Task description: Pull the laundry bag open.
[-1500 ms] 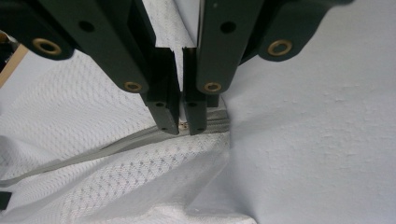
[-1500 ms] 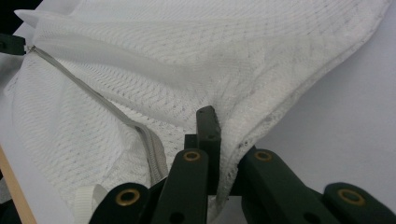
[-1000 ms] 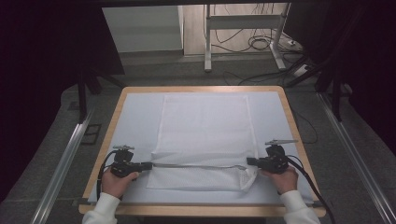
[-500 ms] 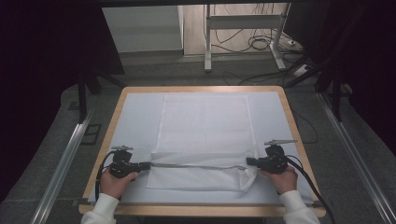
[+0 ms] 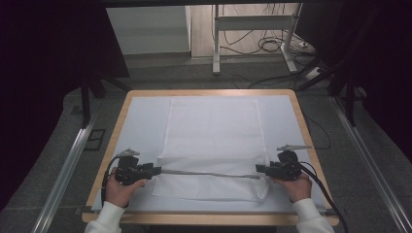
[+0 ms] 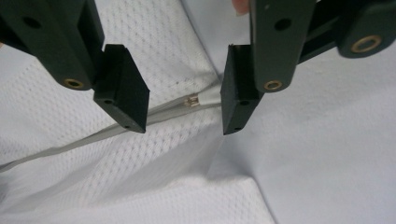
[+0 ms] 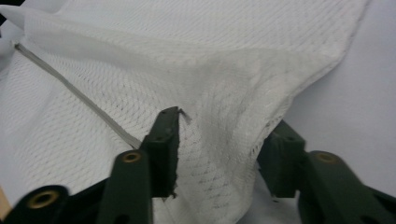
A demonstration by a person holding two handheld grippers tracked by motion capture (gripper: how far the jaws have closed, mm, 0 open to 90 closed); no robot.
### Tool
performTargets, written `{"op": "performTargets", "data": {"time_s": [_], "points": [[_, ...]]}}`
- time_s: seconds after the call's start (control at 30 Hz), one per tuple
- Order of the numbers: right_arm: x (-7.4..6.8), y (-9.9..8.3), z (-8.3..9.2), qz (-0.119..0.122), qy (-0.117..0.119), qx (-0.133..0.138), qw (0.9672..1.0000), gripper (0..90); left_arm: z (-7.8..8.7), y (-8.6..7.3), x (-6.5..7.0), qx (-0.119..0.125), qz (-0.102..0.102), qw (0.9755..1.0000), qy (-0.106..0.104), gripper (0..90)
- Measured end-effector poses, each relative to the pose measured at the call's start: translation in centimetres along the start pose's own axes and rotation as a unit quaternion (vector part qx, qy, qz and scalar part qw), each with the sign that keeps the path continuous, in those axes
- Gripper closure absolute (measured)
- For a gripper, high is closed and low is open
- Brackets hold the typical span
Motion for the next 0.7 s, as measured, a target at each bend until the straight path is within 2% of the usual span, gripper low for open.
{"op": "performTargets", "data": {"time_s": [0.2, 0.37, 0.47, 0.53, 0.7], "points": [[0.8, -0.1, 0.5, -0.003, -0.025, 0.016, 0.9995, 34.0, 0.3, 0.5, 0.3, 0.012, -0.014, 0.9998, 0.004, 42.1], [1.3, -0.4, 1.7, 0.002, -0.025, 0.036, 0.9990, 31.2, 0.8, 0.7, 0.4, 0.024, -0.033, 0.9991, 0.008, 34.2], [1.9, -1.1, 2.7, 0.005, -0.027, 0.048, 0.9984, 30.4, 1.4, 0.2, -0.1, 0.028, -0.041, 0.9986, 0.014, 30.7], [2.6, -1.8, 3.5, 0.016, -0.038, 0.057, 0.9975, 30.1, 1.9, -0.2, -0.8, 0.030, -0.038, 0.9986, 0.021, 29.6], [4.1, -3.3, 4.3, 0.024, -0.062, 0.062, 0.9958, 27.0, 2.5, -0.7, -2.2, 0.035, -0.023, 0.9983, 0.039, 27.6]]}}
Point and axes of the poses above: each handheld gripper's, and its own axes: z roughly backward along the jaws, y roughly out of its top, x roughly to its right, the point moved 9 cm from there along -z, roughly forward along the jaws, and after that the axes turned 9 degrees about -y, right-handed, at the moved point
